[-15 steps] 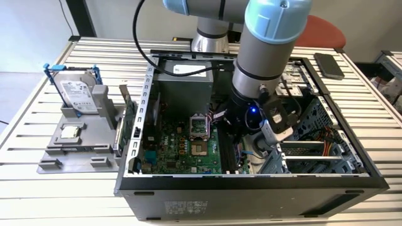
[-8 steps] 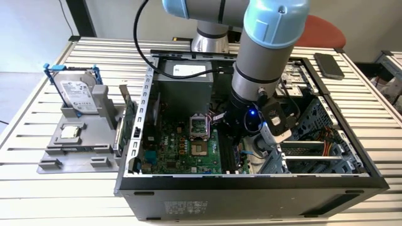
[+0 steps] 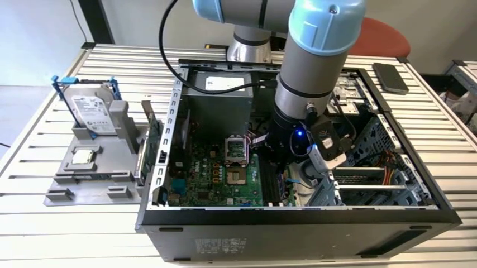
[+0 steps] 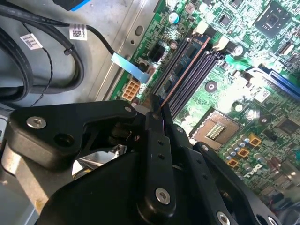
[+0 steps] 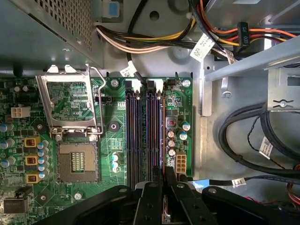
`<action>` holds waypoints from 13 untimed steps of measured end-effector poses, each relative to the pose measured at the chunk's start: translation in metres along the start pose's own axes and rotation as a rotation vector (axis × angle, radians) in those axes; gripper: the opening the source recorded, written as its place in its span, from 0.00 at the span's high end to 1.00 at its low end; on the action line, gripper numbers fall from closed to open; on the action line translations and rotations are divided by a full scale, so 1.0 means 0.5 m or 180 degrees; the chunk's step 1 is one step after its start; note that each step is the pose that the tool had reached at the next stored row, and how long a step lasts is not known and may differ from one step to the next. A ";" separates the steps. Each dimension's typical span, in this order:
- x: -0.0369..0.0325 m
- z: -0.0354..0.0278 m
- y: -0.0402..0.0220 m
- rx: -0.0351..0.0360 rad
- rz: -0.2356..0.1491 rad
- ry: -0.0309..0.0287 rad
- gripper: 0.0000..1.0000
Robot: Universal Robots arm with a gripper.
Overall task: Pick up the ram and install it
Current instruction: 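Insert the ram into the slot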
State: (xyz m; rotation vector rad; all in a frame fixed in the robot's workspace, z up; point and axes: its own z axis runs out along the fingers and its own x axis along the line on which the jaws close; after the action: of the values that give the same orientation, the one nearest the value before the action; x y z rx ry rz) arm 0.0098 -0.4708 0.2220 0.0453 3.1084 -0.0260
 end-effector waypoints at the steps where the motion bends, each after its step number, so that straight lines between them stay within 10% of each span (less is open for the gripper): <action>1: 0.000 0.000 0.000 0.0000 0.0000 0.0000 1.00; 13: 0.000 0.006 0.005 0.0001 0.0004 0.0000 1.00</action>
State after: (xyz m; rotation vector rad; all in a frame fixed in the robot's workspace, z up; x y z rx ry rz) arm 0.0100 -0.4685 0.2188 0.0471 3.1082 -0.0267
